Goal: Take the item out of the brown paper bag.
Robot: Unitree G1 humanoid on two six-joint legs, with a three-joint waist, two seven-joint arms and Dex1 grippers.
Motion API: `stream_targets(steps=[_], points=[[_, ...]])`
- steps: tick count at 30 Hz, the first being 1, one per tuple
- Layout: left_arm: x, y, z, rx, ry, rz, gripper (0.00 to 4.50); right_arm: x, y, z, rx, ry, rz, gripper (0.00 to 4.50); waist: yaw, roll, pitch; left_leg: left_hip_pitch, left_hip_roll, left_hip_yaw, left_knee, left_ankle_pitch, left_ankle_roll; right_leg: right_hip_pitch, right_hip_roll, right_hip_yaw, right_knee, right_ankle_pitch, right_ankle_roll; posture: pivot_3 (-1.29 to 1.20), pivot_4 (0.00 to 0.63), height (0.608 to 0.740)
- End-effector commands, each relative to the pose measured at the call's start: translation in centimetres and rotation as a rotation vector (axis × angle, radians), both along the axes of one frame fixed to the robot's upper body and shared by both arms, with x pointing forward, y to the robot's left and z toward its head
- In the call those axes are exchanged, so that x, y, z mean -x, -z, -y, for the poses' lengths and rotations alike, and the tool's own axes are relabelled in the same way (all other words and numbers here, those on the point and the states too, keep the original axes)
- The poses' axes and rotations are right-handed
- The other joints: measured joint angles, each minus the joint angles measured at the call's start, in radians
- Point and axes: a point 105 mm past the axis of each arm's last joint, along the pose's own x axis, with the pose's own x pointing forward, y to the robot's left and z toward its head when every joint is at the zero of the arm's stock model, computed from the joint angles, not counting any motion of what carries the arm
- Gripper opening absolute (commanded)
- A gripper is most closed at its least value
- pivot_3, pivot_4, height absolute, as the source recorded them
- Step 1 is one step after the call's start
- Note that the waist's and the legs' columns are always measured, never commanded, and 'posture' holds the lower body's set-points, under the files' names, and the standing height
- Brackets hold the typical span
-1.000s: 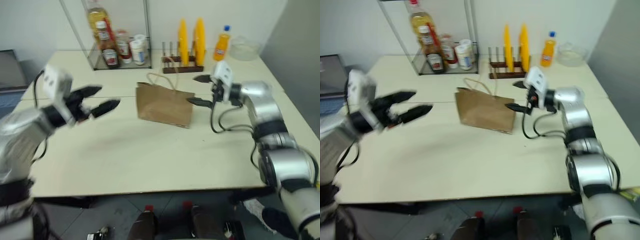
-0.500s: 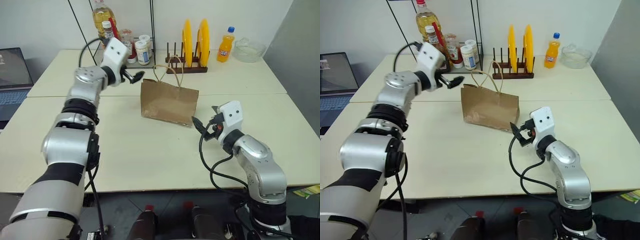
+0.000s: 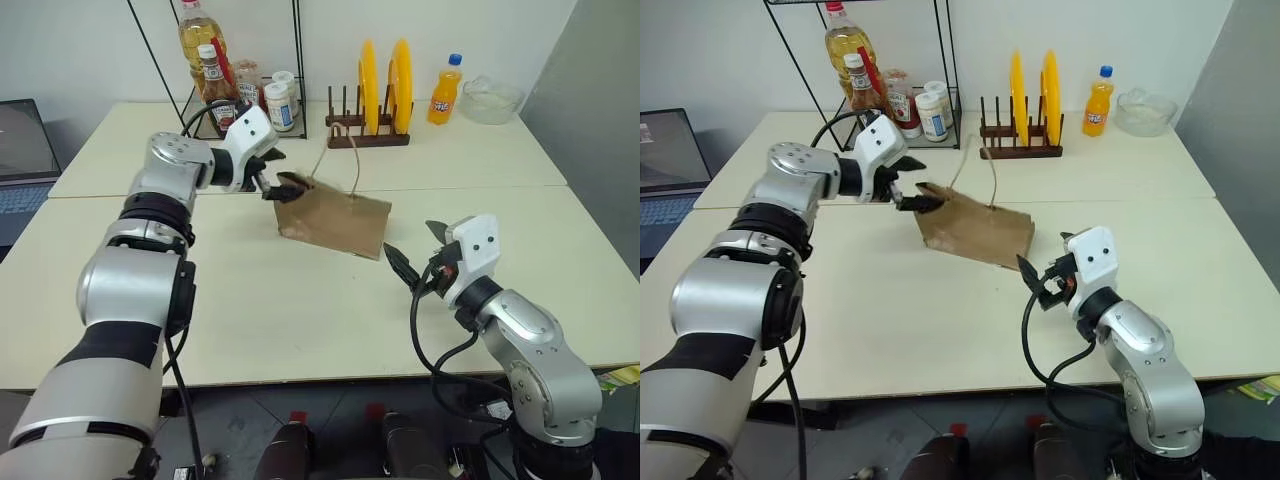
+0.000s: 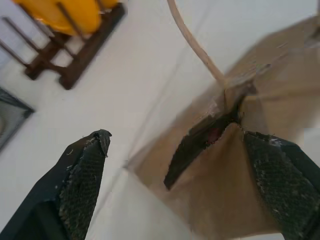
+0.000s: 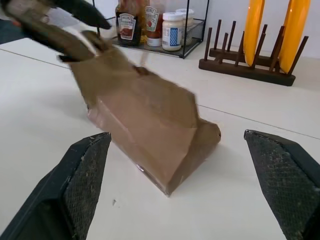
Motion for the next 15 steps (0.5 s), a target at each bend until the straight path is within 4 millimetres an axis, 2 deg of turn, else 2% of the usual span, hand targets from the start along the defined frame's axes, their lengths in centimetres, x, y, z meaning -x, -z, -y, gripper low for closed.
stream_targets(steps=[1,6,15], points=[[2.5,0.3,-1.1,-0.086,0.16,-0.119,4.5,-0.6,-1.4,0.1,-0.012,-0.016,0.067,4.49,-0.002,0.0,0.0,0.0,0.0,0.0,0.0,0.0,0.0,0.0,0.0,0.0,0.0,0.0,0.0,0.0,0.15,0.74],[5.1,1.5,-2.4,-0.16,0.235,-0.162,4.5,-1.7,-1.4,0.8,-0.002,-0.008,0.078,4.49,-0.007,0.0,0.0,0.0,0.004,-0.002,-0.001,0.0,0.0,0.0,0.0,0.001,0.001,0.0,0.0,0.0,0.15,0.74],[12.4,4.1,-2.7,-0.171,0.351,-0.334,4.5,-3.3,-1.4,1.9,0.025,0.0,0.092,4.49,-0.008,0.0,0.0,0.0,0.004,-0.002,-0.001,0.0,0.0,0.0,-0.001,0.001,0.001,0.0,-0.001,0.0,0.15,0.74]])
